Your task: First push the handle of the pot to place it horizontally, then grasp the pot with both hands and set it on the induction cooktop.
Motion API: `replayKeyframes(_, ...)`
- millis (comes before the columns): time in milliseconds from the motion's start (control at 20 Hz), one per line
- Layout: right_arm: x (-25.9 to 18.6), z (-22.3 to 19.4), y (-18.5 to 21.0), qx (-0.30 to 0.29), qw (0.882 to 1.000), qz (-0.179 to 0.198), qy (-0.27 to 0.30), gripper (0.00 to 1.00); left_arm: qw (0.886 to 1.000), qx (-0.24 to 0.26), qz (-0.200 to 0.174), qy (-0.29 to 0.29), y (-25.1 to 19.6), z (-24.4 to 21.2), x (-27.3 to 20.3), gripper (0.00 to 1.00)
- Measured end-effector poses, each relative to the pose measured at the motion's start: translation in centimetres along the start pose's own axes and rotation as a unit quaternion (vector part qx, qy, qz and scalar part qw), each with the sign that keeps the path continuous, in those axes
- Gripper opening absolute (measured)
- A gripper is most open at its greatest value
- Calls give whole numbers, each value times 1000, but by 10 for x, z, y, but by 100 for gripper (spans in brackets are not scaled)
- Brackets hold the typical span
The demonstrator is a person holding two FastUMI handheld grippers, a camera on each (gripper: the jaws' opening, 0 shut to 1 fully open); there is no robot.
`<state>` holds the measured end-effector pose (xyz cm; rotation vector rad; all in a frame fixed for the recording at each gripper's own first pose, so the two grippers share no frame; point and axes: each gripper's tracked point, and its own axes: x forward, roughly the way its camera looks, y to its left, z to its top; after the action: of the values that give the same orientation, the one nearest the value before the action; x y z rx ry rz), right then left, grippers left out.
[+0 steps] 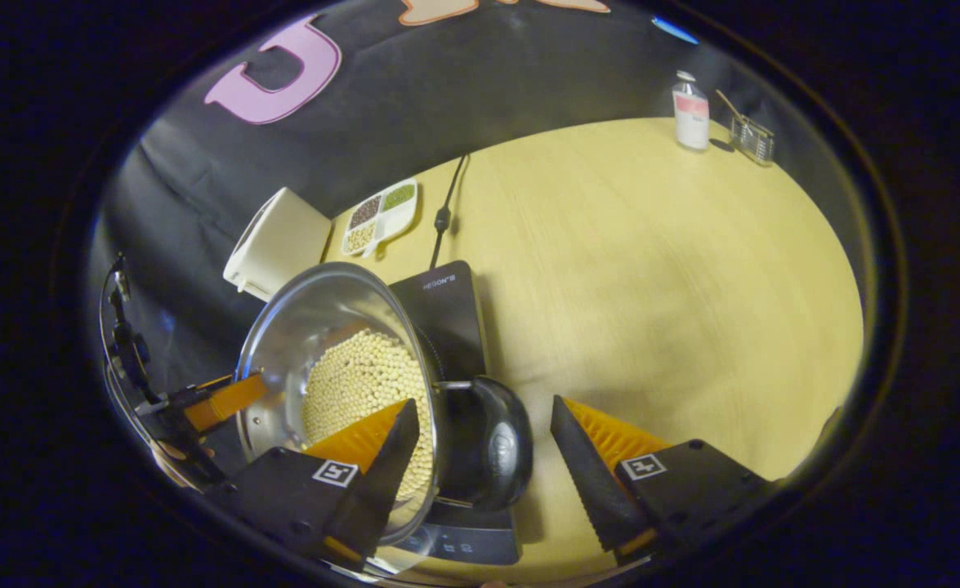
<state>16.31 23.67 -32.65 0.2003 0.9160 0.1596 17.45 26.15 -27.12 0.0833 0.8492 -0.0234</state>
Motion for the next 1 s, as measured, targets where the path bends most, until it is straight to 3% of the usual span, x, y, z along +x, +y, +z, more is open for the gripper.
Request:
replayKeyframes(50,-6,6,1,-2,1000,8,-22,93,1000,-7,0,-23,-1,8,-2,100)
replayKeyframes(100,-14,14,2,-4,999,16,-46,100,999,-13,3,-47,0,16,-4,100)
replayKeyframes(150,-23,21,3,-6,997,21,-71,93,997,-18,8,-68,1,22,-8,100)
replayKeyframes(200,-31,30,1,-7,995,22,-94,92,996,-21,14,-83,2,27,-13,99)
replayKeyframes(250,-41,36,-1,-6,993,23,-116,92,995,-23,21,-95,3,31,-17,100)
replayKeyframes(300,-50,44,-3,-3,990,23,-136,100,994,-23,26,-102,3,31,-24,100)
replayKeyframes(350,-61,50,-5,0,988,25,-155,92,993,-23,31,-110,3,33,-32,100)
replayKeyframes(400,-71,56,-6,2,985,27,-173,92,992,-23,32,-118,1,34,-37,100)
replayKeyframes(450,-81,61,-6,3,981,27,-191,100,991,-24,35,-125,-1,36,-42,100)
replayKeyframes(650,-129,79,-27,-18,970,5,-244,100,985,-23,54,-162,-9,47,-74,99)
replayKeyframes(850,-180,94,-48,-49,958,-1,-282,100,976,-28,44,-214,-46,57,-116,99)
replayKeyframes(1000,-218,107,-71,-77,950,-5,-304,100,965,-45,76,-247,-74,61,-155,99)
